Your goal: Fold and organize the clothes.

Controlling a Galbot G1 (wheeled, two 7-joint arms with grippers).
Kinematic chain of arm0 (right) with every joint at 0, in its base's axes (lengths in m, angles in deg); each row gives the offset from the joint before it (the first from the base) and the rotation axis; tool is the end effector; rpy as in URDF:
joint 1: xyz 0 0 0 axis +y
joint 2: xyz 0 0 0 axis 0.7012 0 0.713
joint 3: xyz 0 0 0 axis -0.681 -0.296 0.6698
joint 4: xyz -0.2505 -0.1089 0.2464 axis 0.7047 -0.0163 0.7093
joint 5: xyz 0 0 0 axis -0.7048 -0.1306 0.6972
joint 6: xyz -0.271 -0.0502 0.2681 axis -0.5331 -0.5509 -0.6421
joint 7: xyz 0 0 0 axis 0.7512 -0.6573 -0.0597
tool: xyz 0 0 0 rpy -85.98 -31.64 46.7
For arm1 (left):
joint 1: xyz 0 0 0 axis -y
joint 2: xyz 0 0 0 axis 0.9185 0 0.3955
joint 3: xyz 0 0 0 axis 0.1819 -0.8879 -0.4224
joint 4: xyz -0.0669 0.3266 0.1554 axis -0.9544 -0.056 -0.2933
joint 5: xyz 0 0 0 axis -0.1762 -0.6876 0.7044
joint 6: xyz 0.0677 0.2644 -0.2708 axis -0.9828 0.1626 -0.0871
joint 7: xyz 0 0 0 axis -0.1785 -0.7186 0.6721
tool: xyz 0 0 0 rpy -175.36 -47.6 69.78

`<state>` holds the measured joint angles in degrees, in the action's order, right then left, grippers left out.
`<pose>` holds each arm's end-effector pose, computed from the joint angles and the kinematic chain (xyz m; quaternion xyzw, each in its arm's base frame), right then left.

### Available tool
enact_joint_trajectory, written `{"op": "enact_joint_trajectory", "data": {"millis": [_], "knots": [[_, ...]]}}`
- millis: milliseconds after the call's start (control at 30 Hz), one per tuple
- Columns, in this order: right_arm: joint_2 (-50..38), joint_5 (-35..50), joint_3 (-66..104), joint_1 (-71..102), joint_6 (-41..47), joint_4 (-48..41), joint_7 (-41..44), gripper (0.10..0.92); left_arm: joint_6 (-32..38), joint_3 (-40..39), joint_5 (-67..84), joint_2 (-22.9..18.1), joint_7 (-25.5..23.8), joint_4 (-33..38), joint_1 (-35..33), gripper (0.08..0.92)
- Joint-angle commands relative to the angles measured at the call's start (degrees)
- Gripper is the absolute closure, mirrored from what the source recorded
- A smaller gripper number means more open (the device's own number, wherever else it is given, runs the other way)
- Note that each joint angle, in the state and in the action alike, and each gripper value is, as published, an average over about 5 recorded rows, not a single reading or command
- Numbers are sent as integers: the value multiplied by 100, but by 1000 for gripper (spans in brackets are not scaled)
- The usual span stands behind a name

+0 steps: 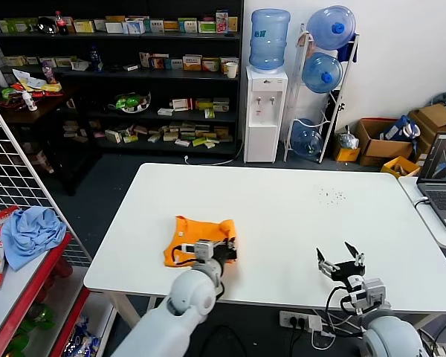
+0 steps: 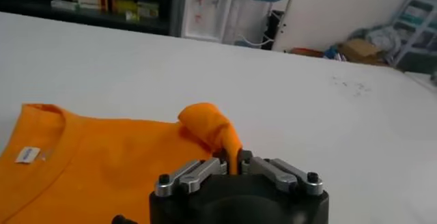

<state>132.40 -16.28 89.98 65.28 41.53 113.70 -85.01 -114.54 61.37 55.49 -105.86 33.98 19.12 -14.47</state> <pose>0.2696 -0.1335 -0.3526 0.0360 -0.9796 0.1034 0.1686 0.3678 -0.1494 -0.3342 -0.1576 -0.9462 0.0737 0.2729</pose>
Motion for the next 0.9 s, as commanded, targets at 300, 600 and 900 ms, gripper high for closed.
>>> {"op": "enact_joint_trajectory", "data": {"millis": [300, 600, 900], "knots": [[-50, 49, 70, -97, -17, -121, 46, 203, 2332, -496, -59, -1332, -398, -774, 178, 741], [-23, -286, 304, -117, -228, -223, 404, 203, 2468, -127, 198, 575, -975, 451, -346, 481], [187, -204, 671, 28, -343, -244, 640, 203, 2914, 928, -574, 2414, -1357, 692, -1369, 229]]}}
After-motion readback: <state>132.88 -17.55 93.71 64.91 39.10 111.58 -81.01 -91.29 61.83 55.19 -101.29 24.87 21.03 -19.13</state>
